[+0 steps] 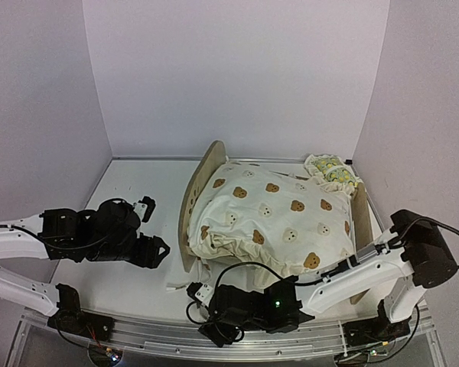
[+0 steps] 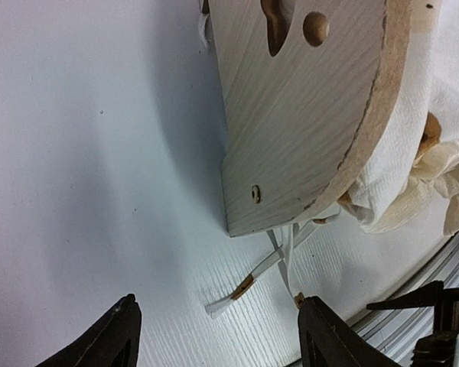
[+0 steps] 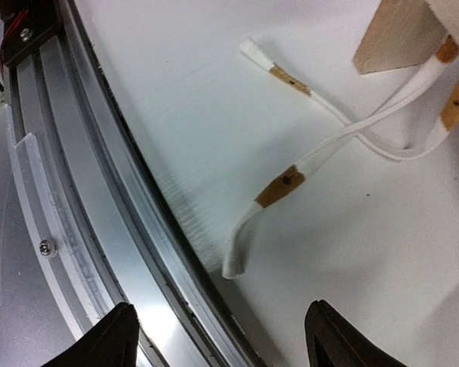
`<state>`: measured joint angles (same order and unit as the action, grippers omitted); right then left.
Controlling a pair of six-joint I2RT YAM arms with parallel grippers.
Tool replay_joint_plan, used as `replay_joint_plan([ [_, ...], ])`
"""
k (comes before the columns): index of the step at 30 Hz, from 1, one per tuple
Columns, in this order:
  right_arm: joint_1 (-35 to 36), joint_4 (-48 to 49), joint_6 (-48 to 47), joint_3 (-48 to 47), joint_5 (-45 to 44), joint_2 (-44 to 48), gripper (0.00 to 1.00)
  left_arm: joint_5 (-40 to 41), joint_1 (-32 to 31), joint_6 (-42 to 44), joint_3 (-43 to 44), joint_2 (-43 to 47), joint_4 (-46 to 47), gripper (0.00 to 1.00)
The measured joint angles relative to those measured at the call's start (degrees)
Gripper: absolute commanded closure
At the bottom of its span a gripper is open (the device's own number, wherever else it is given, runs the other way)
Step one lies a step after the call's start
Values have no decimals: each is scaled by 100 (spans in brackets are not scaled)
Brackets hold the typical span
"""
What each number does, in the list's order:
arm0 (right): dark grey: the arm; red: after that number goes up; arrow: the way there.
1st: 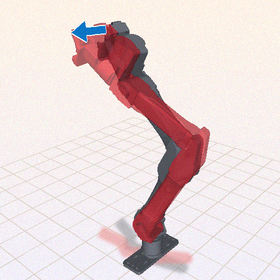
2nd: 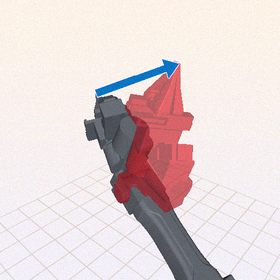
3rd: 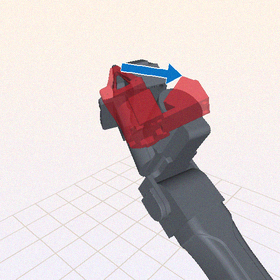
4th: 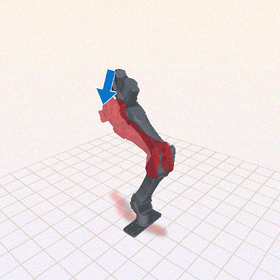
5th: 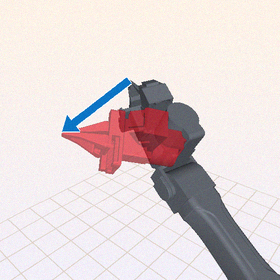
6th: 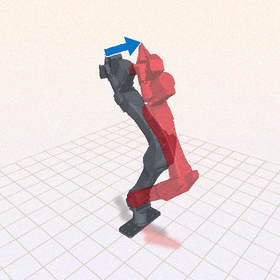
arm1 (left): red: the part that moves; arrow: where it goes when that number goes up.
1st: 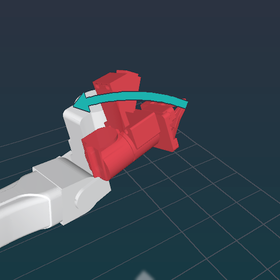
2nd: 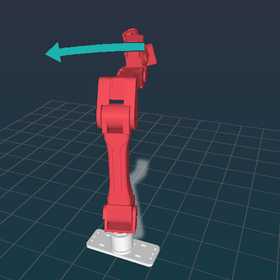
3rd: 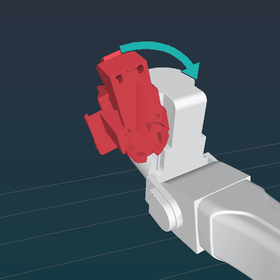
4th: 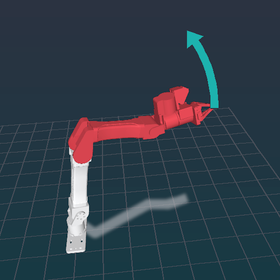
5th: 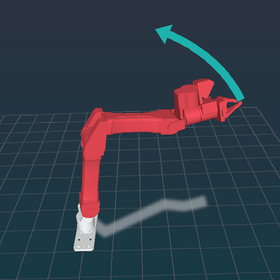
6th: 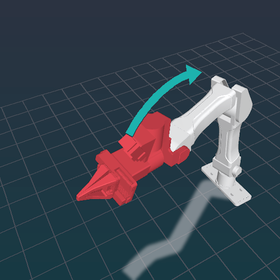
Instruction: Set up the pet bed
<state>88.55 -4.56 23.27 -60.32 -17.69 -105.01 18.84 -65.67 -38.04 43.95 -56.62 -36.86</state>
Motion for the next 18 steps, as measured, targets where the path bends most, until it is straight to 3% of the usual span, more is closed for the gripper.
replay_joint_plan([
  [6,0,-90,-292,22,-1103,105,40,-326,-2,-2,-402,51,278,37],
  [11,-55,298,-596,-187,-2057,-289,41,-536,-57,-7,-729,68,569,35],
  [18,-210,752,-691,-361,-2502,-706,43,-722,-149,-96,-1038,-134,808,37],
])
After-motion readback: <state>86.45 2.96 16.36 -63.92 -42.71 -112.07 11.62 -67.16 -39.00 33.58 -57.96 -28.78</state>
